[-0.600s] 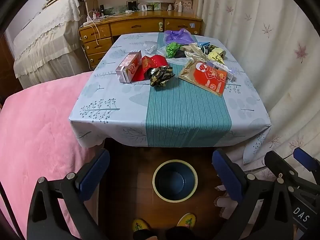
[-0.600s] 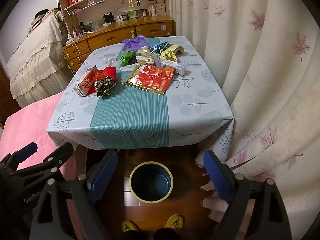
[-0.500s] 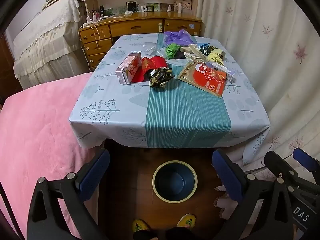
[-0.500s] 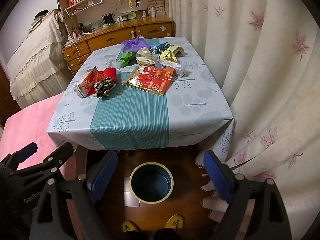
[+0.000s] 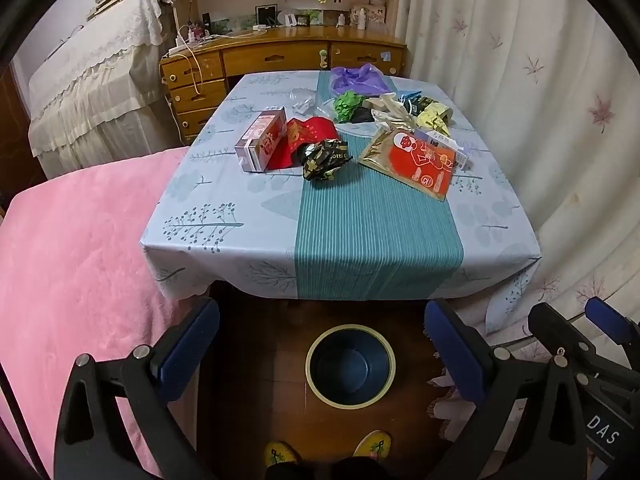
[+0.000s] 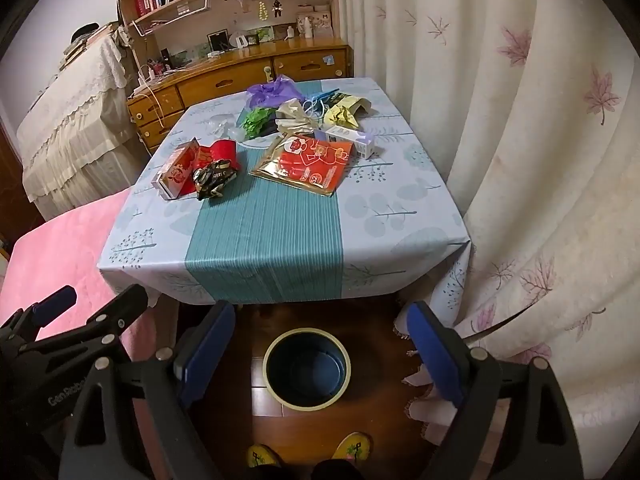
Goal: Collect trash
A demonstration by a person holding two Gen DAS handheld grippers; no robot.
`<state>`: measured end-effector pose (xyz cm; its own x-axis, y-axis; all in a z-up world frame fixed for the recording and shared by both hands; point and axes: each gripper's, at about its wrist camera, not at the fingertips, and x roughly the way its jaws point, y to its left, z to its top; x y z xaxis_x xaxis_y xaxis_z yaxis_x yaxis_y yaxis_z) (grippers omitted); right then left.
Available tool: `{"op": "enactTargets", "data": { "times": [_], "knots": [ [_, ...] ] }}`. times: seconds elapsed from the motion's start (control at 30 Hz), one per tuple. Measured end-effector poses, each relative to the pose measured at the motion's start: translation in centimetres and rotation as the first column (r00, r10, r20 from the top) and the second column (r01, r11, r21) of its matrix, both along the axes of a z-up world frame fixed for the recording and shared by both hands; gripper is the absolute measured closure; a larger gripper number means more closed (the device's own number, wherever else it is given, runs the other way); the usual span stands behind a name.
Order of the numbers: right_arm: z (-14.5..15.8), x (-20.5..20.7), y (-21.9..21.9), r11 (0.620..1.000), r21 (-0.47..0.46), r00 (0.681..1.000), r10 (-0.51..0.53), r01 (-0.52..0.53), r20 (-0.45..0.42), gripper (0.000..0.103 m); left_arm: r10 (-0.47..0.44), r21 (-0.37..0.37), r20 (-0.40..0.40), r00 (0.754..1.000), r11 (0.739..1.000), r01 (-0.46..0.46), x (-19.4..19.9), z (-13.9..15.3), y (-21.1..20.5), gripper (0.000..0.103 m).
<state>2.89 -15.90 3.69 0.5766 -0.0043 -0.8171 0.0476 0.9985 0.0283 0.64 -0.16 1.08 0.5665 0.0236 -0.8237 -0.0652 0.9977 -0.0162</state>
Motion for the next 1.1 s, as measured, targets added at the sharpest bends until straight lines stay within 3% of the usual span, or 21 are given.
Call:
{"op": "enactTargets", "data": {
  "times": [1.1],
  "knots": [
    [0.13, -0.21, 0.09, 1.0, 0.001, 1.0, 0.004, -0.004, 0.0, 0.014, 0.006, -0.002, 0.019, 1.0, 1.0, -0.005, -0.9, 0.74, 0.48, 0.001]
  ]
}}
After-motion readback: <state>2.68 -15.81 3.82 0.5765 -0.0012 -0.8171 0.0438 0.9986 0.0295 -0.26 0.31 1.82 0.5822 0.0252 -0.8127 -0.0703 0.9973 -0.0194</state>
